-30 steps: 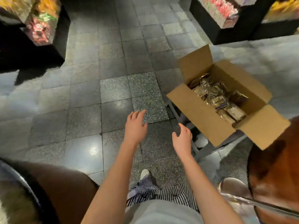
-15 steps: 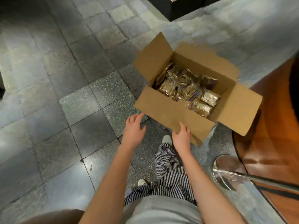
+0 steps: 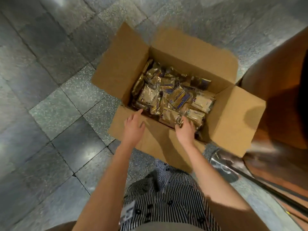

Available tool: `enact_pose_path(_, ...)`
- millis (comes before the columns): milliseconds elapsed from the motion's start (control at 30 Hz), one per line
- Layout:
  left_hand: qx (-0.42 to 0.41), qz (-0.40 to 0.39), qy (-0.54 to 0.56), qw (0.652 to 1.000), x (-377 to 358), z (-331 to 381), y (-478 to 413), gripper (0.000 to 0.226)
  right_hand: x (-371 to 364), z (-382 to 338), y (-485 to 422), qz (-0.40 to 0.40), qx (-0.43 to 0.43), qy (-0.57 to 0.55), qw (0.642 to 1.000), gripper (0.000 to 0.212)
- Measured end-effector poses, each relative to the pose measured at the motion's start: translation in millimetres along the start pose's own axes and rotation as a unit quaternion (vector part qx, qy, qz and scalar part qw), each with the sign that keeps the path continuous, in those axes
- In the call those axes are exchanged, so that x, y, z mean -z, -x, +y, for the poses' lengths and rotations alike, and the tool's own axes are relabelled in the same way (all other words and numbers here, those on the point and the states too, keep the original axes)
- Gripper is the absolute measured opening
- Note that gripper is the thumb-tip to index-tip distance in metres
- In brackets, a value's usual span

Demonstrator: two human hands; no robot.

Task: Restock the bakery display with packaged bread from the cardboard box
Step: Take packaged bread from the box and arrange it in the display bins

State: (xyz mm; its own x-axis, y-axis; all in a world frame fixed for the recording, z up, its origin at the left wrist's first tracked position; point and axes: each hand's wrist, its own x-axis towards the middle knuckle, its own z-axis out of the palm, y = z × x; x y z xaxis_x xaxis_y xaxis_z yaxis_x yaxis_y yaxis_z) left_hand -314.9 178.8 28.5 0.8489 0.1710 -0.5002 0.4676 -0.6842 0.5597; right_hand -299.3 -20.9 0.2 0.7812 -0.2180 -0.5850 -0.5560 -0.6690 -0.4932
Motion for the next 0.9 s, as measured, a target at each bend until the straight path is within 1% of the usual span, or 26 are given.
enact_pose_path(100,-0.004,0.002,0.029,1.0,-12,12,-42,0.05,-4,6,-42,-0.026,0.011,0.032,0.999,0.053)
enact_pose_path(200,-0.012,-0.011,-0.003,1.0,-27,19,-85,0.05,-15,19,-81,-0.059,0.024,0.05,0.997,0.05)
enact_pose_path(300,-0.038,-0.048,-0.085,0.994,-42,18,-125,0.052,-29,31,-118,-0.089,0.039,0.063,0.993,0.049)
enact_pose_path(433,-0.082,-0.099,-0.24,0.962,-61,2,-177,0.057,-46,40,-159,-0.139,0.076,0.127,0.979,0.053)
enact_pose_path(500,-0.079,-0.111,-0.284,0.949,-69,-10,-200,0.06,-53,46,-172,-0.152,0.109,0.136,0.973,0.057)
enact_pose_path(567,-0.056,-0.117,-0.308,0.942,-76,-24,-218,0.059,-58,51,-181,-0.175,0.137,0.154,0.963,0.063)
enact_pose_path(633,-0.026,-0.124,-0.31,0.942,-85,-37,-230,0.059,-62,54,-188,-0.192,0.148,0.196,0.95,0.064)
enact_pose_path(733,0.012,-0.124,-0.272,0.954,-98,-45,-237,0.061,-70,57,-197,-0.177,0.182,0.258,0.932,0.057)
enact_pose_path(800,0.029,-0.091,-0.25,0.963,-106,-46,-238,0.06,-73,59,-201,-0.171,0.19,0.272,0.928,0.057)
enact_pose_path(900,0.049,-0.035,-0.206,0.977,-113,-47,-237,0.056,-74,57,-202,-0.167,0.209,0.263,0.927,0.059)
